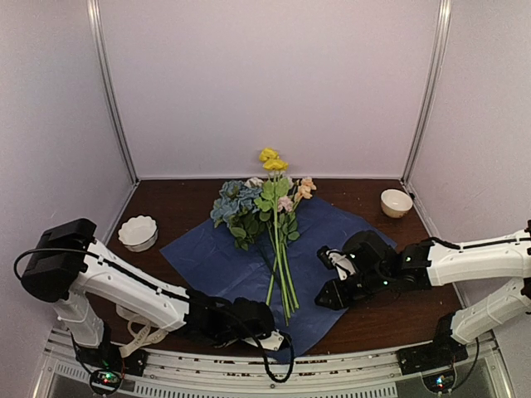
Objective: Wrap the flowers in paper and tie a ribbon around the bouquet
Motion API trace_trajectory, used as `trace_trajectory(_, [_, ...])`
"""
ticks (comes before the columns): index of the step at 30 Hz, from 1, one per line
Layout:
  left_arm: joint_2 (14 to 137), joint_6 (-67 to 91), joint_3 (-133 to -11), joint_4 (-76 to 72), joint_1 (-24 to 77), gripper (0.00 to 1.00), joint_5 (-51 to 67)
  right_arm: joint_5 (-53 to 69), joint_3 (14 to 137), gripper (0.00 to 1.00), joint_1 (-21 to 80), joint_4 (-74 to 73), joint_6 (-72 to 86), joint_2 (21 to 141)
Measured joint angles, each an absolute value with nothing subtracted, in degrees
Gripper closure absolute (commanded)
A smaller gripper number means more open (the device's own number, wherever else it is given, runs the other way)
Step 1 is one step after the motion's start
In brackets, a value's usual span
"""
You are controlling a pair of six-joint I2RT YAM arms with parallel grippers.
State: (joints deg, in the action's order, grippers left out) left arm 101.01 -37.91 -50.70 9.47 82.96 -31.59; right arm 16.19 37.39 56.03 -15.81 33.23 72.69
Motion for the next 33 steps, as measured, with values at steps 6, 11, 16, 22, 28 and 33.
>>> trace_trajectory(6, [99.8,-33.0,-51.0,12.6,79.4,1.0,-26.9,16.0,39.2,0.64,56.0,-18.4,28.3,72.2])
trace_trajectory(11, [94.4,-29.8,-51.0,14.5,75.0,1.0,-15.6,14.7,39.3,0.6,56.0,-19.6,21.6,63.8])
trace_trajectory(16, [94.0,-26.8,-51.1,15.3,71.6,1.0,-5.1,9.0,37.8,0.52,59.5,-13.3,14.7,54.2])
trace_trajectory(22, [94.6,-22.6,-51.1,16.3,65.3,1.0,6.0,8.4,26.3,0.3,65.4,-0.1,2.7,50.2])
trace_trajectory(28, [94.7,-18.9,-49.6,13.7,61.6,1.0,13.9,7.5,21.9,0.25,68.7,5.3,-3.4,57.6])
trace_trajectory(33, [95.6,-17.0,-48.4,12.1,59.4,1.0,18.3,9.2,21.7,0.31,71.8,12.9,-5.8,63.9])
